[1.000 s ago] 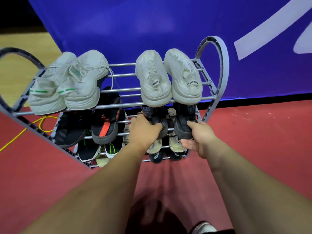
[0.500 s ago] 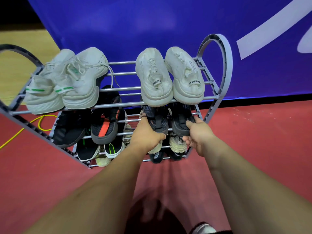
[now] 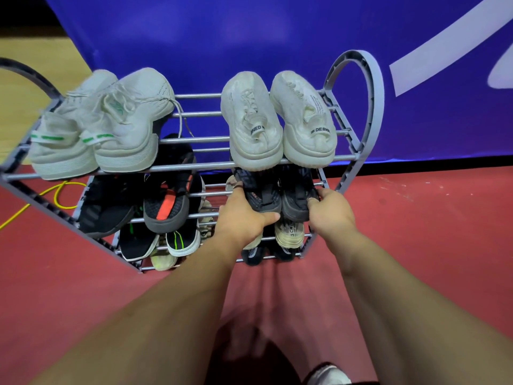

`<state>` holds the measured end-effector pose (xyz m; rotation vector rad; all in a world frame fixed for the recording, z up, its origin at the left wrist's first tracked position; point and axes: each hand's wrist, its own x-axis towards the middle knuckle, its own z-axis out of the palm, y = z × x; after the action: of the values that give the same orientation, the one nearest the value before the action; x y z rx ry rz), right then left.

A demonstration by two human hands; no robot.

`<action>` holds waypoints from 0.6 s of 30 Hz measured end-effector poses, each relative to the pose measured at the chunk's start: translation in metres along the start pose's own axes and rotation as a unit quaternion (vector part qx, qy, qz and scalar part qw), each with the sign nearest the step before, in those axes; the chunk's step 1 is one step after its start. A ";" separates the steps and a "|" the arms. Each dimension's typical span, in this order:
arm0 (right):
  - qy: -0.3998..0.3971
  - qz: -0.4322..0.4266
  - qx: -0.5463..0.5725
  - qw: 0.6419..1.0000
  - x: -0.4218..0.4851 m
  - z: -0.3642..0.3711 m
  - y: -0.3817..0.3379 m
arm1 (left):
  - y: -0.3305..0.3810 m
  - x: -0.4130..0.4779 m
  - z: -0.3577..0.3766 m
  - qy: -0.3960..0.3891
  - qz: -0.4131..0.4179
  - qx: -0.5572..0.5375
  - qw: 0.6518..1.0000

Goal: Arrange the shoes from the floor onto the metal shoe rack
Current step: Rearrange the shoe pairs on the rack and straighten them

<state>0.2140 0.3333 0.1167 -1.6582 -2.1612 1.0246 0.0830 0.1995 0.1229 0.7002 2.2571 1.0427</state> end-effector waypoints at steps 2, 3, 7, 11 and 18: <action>0.008 -0.005 0.002 1.000 0.000 0.001 0.000 | -0.001 0.001 0.001 0.006 -0.001 -0.004 1.000; 0.011 -0.007 0.003 1.000 0.000 0.002 0.000 | -0.001 0.001 0.001 0.007 -0.003 -0.003 1.000; 0.021 -0.007 0.022 1.000 0.001 0.005 0.001 | -0.001 0.002 0.000 0.005 -0.005 0.004 1.000; 0.025 -0.006 0.025 0.999 0.001 0.007 0.001 | -0.002 0.003 -0.002 0.004 0.001 0.001 1.000; 0.017 -0.002 0.028 0.999 -0.001 0.005 -0.002 | 0.000 0.002 -0.005 -0.002 -0.002 -0.009 1.000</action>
<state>0.2101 0.3299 0.1143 -1.6345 -2.0934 1.0399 0.0788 0.1983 0.1253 0.6894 2.2413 1.0570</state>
